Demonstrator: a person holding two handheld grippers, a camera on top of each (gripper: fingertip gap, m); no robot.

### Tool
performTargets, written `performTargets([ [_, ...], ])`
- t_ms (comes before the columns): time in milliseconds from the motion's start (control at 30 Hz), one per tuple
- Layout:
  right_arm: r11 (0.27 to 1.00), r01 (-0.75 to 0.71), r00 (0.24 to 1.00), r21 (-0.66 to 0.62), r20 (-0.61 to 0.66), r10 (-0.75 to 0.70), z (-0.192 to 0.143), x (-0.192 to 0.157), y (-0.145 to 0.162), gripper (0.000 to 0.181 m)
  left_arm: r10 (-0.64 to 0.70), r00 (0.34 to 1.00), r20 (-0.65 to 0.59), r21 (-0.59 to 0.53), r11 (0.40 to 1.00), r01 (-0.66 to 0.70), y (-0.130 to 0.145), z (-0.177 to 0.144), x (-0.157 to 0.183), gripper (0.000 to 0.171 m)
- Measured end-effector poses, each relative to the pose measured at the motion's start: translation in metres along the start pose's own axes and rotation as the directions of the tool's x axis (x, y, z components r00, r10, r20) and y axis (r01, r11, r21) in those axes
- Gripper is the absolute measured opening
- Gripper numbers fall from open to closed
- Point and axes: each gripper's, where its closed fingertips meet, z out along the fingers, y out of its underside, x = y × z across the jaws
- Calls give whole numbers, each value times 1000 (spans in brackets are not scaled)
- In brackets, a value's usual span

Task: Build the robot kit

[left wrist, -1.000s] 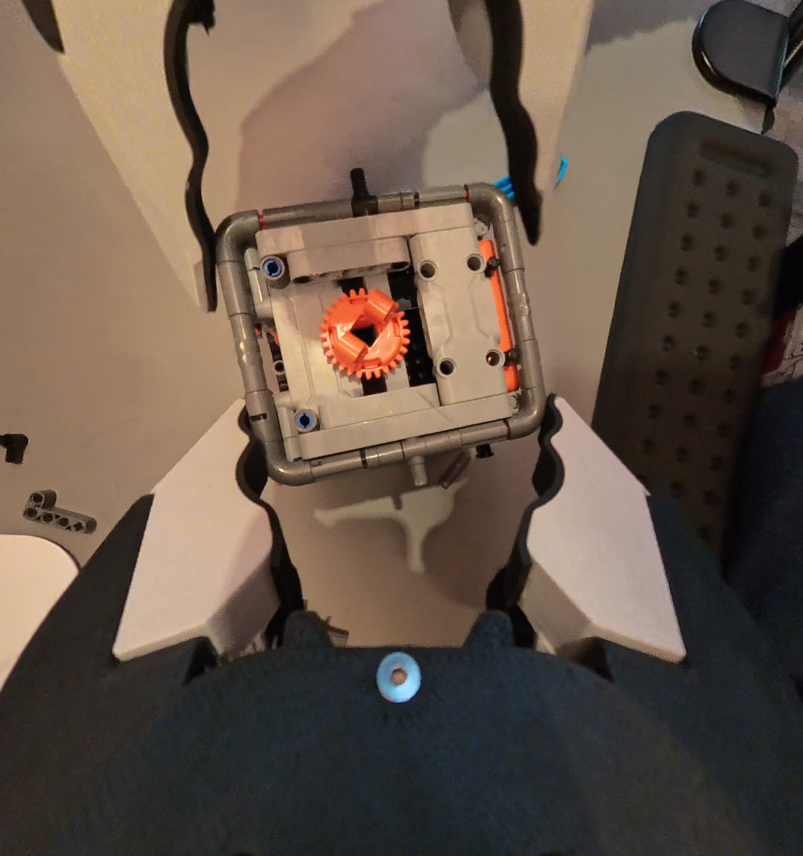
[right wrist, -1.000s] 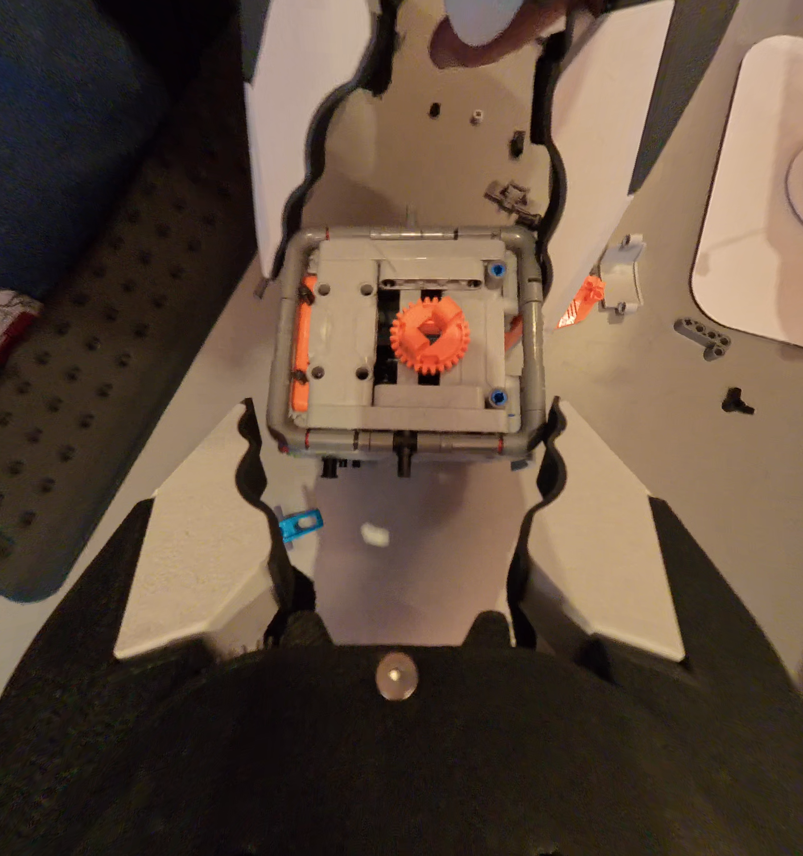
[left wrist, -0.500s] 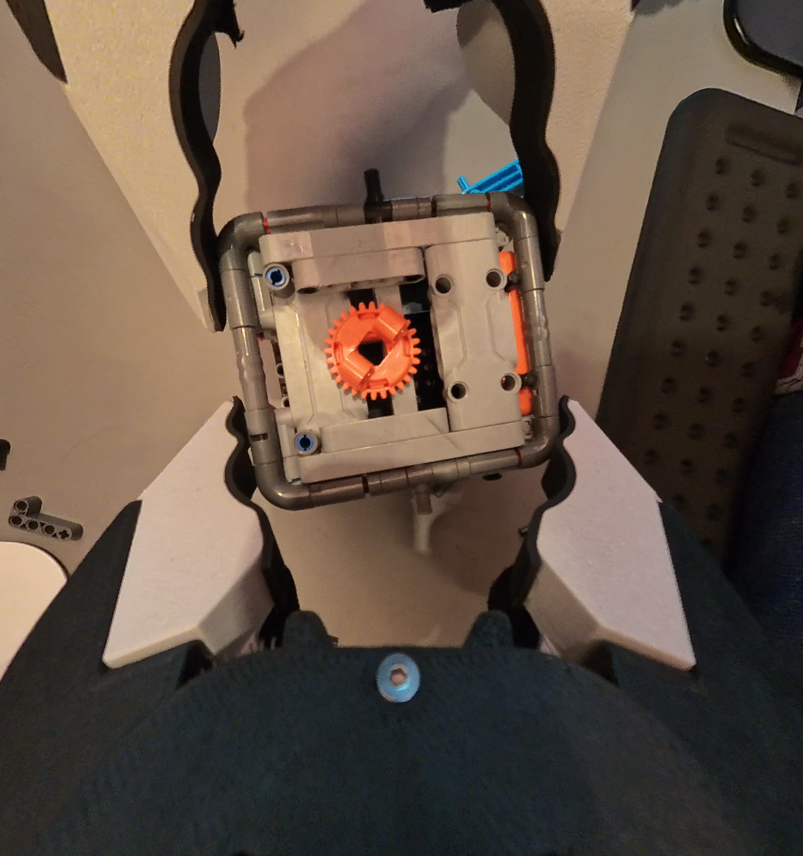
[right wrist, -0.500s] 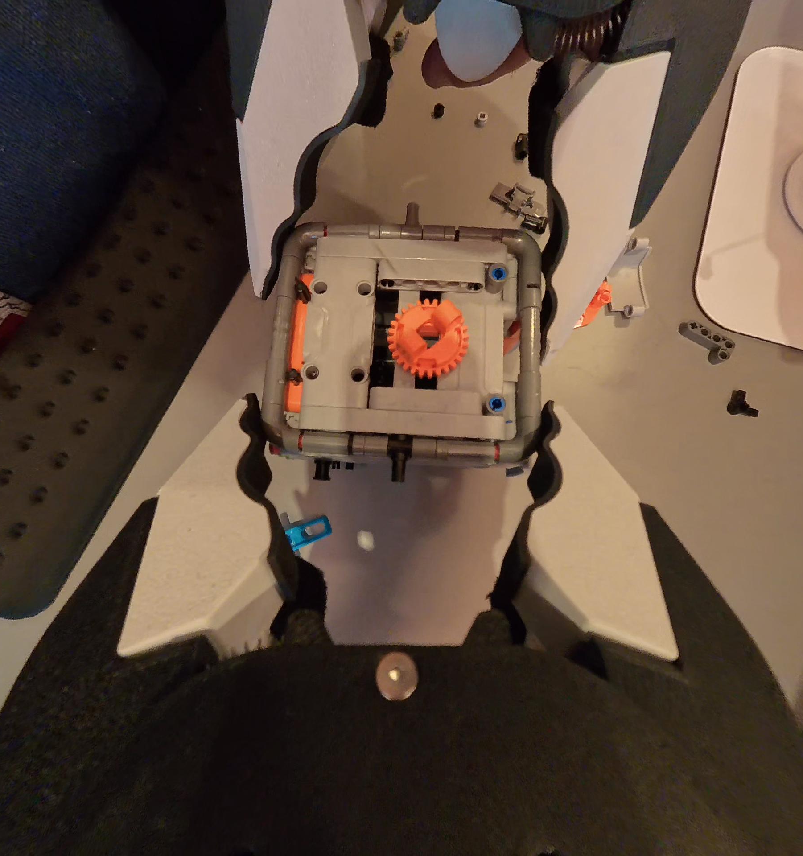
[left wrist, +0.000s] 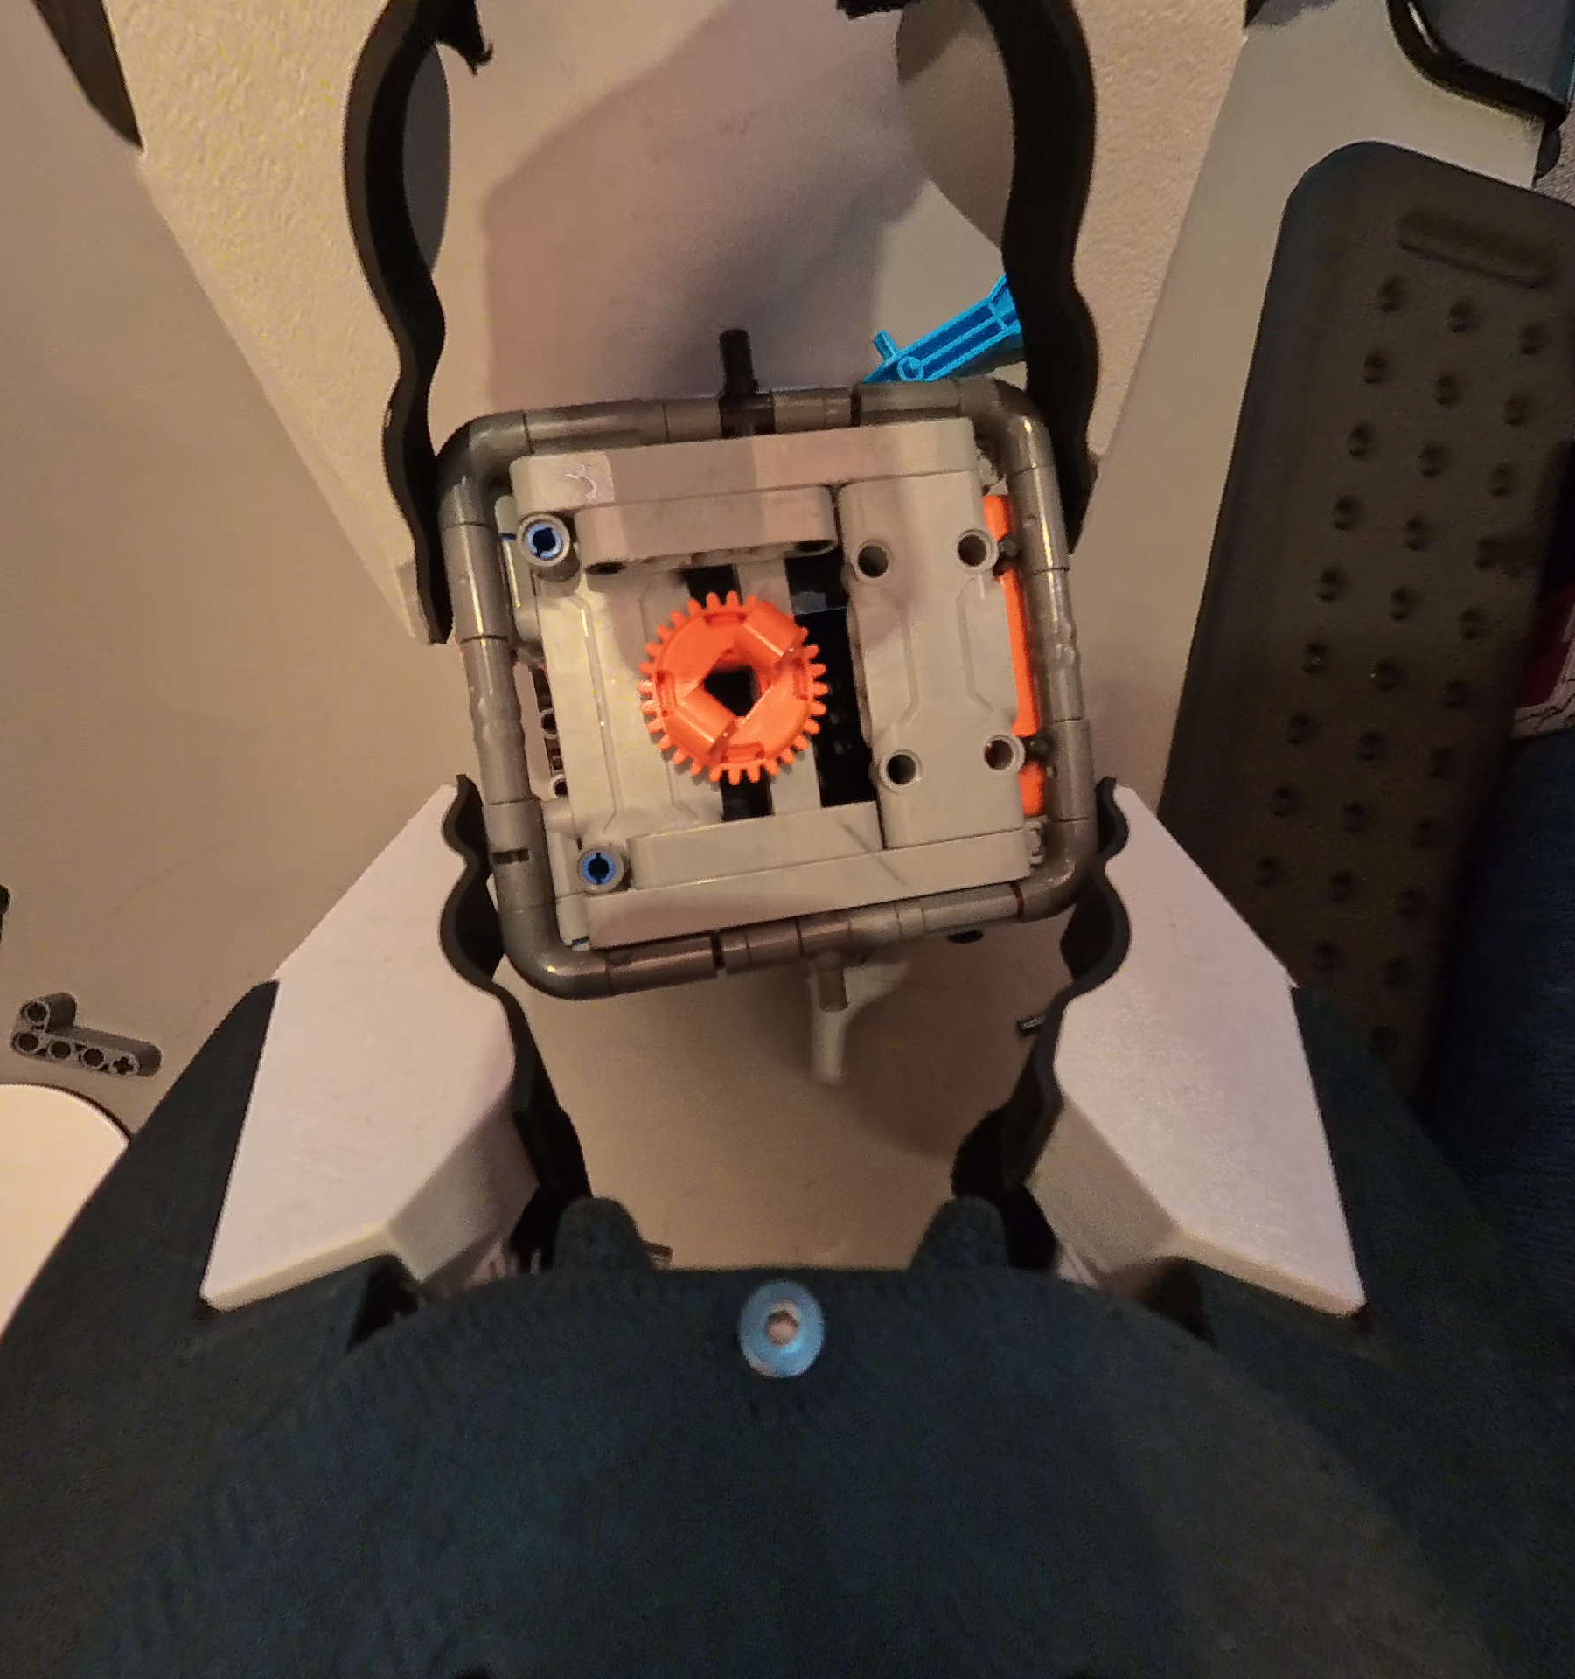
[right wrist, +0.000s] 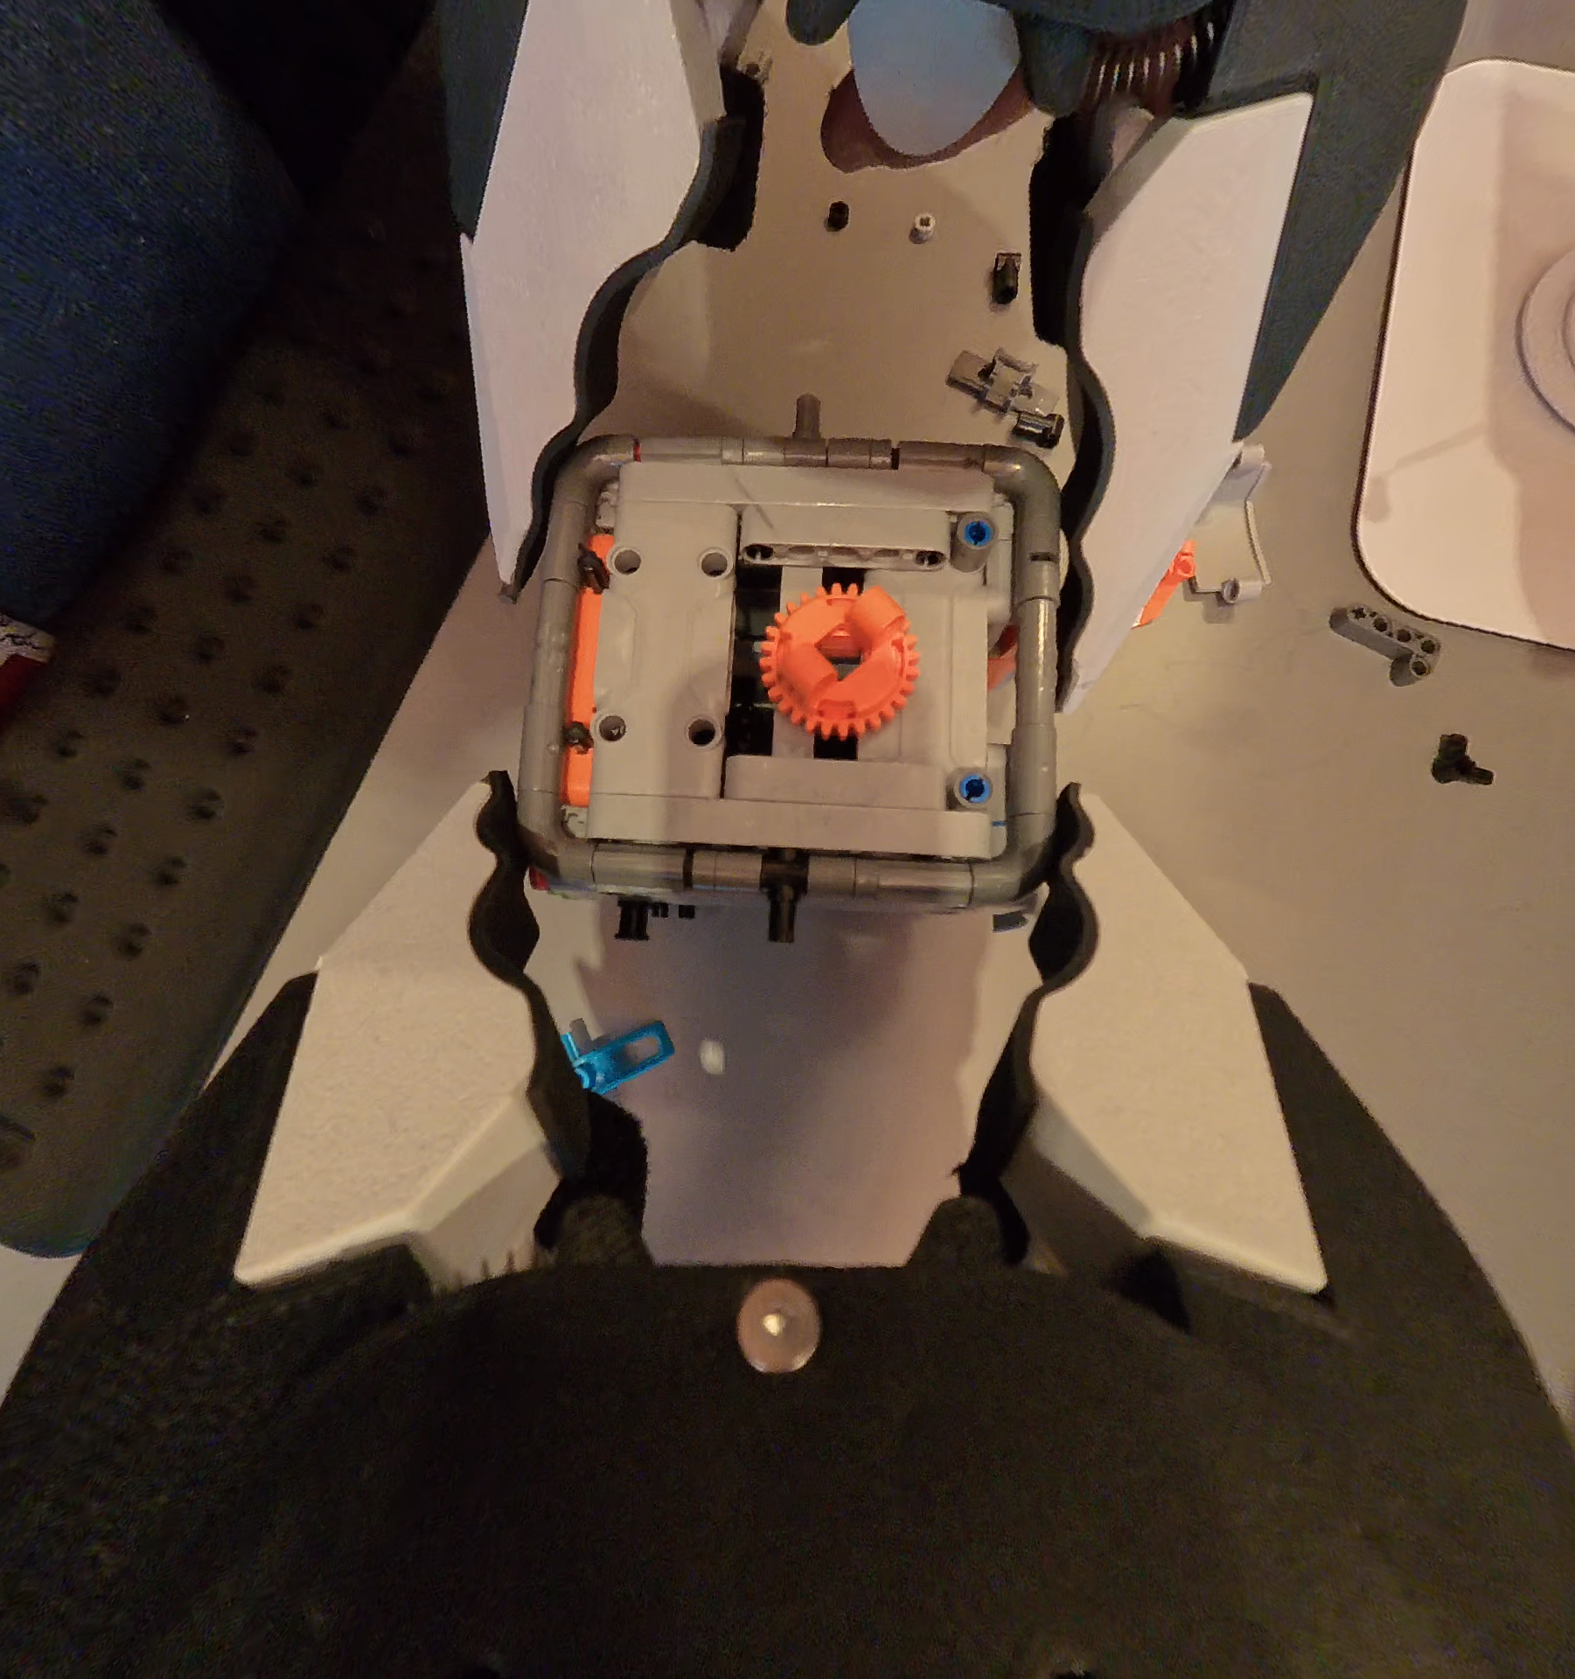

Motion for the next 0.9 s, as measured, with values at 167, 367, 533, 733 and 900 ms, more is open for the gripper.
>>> performTargets([
  [167, 998, -59, 998, 4, -9, 59, 0, 1, 0, 114, -73, 997, 23, 27, 997, 72, 3, -5, 0, 124],
  [367, 995, -82, 995, 50, -43, 85, 2, -1, -4, 114, -99, 988, 117, 47, 994, 94, 10, -8, -3, 121],
  [533, 995, -87, 995, 47, -43, 89, 3, -2, -4, 113, -64, 989, 131, 29, 998, 61, 11, -7, -2, 118],
  [733, 995, -93, 994, 18, -49, 94, 2, -2, -1, 113, -53, 991, 125, 25, 998, 50, 9, -7, -3, 117],
  [900, 987, -159, 986, 17, -56, 159, -2, 3, -1, 117, -81, 992, 100, 35, 996, 78, 9, -9, -4, 119],
])
